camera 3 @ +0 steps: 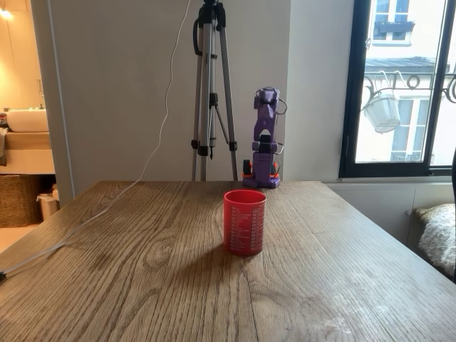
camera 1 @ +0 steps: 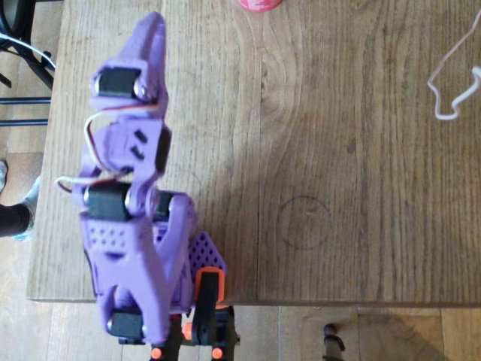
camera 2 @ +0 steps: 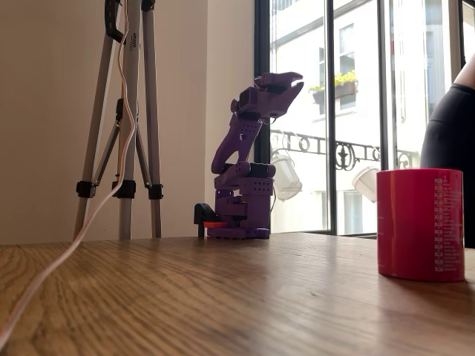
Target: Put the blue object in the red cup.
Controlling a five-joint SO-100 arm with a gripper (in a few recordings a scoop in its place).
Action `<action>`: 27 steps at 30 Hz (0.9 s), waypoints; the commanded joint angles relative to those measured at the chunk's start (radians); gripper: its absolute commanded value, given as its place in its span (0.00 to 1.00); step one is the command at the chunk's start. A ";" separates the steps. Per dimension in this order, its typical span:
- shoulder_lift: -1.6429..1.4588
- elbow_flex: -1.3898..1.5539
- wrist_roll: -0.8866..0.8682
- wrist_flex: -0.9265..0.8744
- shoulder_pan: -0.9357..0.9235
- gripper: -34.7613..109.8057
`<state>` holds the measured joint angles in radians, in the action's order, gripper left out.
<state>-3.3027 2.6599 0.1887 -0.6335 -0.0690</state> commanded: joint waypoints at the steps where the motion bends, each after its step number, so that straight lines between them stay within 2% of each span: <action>1: 0.000 0.434 0.017 0.236 0.080 0.24; 4: 0.000 0.474 0.002 0.164 0.081 0.24; 11: 0.000 0.485 -0.094 -0.164 0.055 0.25; 27: 0.000 0.485 -0.133 -0.164 0.005 0.25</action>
<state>-3.2919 3.1615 0.0583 -0.7977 -0.0614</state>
